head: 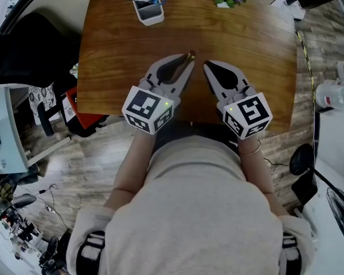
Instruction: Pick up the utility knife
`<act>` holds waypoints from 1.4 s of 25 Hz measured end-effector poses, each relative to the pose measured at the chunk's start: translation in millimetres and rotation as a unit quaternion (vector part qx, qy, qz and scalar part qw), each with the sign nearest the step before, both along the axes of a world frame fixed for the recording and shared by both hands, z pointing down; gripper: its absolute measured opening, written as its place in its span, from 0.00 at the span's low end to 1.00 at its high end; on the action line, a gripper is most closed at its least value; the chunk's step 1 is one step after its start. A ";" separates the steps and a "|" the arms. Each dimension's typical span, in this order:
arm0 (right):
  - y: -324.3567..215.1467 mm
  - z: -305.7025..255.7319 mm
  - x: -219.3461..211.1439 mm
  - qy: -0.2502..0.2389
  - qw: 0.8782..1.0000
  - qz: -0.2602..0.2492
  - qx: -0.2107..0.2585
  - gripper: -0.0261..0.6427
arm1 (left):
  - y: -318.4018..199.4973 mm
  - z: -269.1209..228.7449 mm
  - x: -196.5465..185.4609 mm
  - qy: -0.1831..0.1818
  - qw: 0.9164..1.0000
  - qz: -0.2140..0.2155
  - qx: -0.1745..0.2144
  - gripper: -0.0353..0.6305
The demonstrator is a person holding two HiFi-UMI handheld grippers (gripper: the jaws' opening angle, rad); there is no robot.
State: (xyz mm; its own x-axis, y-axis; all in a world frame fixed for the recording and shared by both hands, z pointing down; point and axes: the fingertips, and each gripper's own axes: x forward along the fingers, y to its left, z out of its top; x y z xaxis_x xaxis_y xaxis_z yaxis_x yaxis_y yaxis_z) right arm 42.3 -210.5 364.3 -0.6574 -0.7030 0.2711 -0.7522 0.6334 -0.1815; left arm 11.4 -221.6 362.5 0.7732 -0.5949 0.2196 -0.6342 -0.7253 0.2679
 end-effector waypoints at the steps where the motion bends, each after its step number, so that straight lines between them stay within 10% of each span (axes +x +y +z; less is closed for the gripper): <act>1: -0.2 0.0 -0.1 0.001 1.000 0.000 0.000 0.06 | -0.2 0.2 -0.3 0.000 1.000 0.000 0.000 0.16; 35: 0.3 -3.0 0.6 0.003 1.000 0.000 0.003 0.06 | 1.2 0.9 -3.3 0.008 1.000 -0.005 -0.013 0.17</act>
